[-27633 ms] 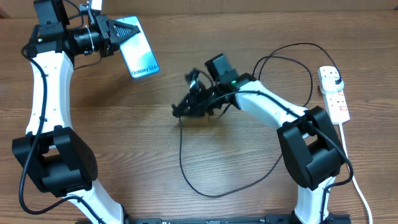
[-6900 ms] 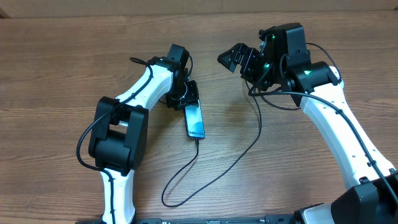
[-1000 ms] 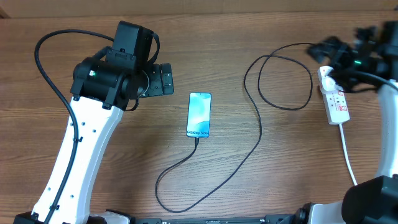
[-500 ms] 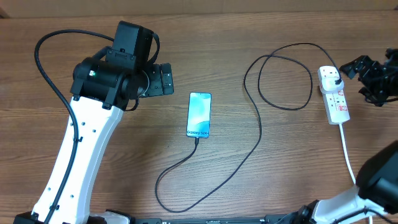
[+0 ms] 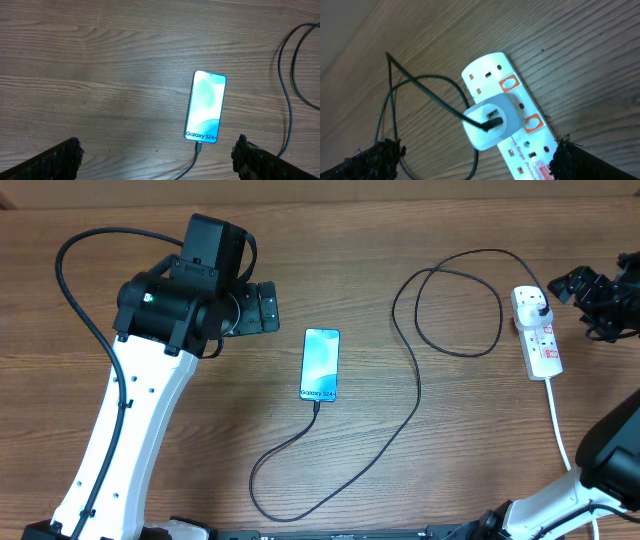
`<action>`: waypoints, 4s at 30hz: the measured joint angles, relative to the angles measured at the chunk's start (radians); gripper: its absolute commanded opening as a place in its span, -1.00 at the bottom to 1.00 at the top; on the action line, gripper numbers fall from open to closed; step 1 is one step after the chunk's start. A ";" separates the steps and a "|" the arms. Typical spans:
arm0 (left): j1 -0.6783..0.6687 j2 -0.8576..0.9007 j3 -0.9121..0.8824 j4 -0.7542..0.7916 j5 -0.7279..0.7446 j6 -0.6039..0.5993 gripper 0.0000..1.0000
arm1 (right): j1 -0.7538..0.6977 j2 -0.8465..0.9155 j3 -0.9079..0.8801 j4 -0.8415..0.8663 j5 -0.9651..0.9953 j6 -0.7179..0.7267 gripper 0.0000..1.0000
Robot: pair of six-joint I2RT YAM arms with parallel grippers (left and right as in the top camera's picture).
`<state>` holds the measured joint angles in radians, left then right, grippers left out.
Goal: Plug charger to phone and switch on socket
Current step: 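Move the right gripper over the white power strip's switch, then press the orange switch beside the plugged adapter with the right gripper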
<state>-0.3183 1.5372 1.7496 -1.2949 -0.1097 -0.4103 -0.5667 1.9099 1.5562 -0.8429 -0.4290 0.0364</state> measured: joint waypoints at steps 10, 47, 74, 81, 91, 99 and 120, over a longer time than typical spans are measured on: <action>0.000 0.000 0.000 0.000 0.000 0.000 0.99 | 0.011 0.136 0.000 0.015 0.003 -0.003 1.00; 0.000 0.000 0.000 0.000 0.000 0.000 0.99 | 0.070 0.189 0.000 0.039 0.044 -0.011 1.00; 0.000 0.000 0.000 0.000 0.000 0.000 0.99 | 0.070 0.189 0.008 0.020 0.009 -0.044 1.00; 0.000 0.000 0.000 0.000 0.000 0.000 0.99 | 0.069 0.189 0.009 0.021 -0.008 -0.045 1.00; 0.000 0.000 0.000 0.000 0.000 0.000 0.99 | 0.069 0.189 0.010 0.019 -0.023 -0.046 1.00; 0.000 0.000 0.000 0.000 0.000 0.000 0.99 | 0.067 0.192 0.013 -0.017 -0.053 -0.043 1.00; 0.000 0.000 0.000 0.000 0.000 0.000 0.99 | 0.049 0.209 0.044 -0.014 -0.078 -0.029 1.00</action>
<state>-0.3183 1.5372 1.7496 -1.2945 -0.1097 -0.4103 -0.5179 2.1185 1.6001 -0.8566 -0.5068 0.0074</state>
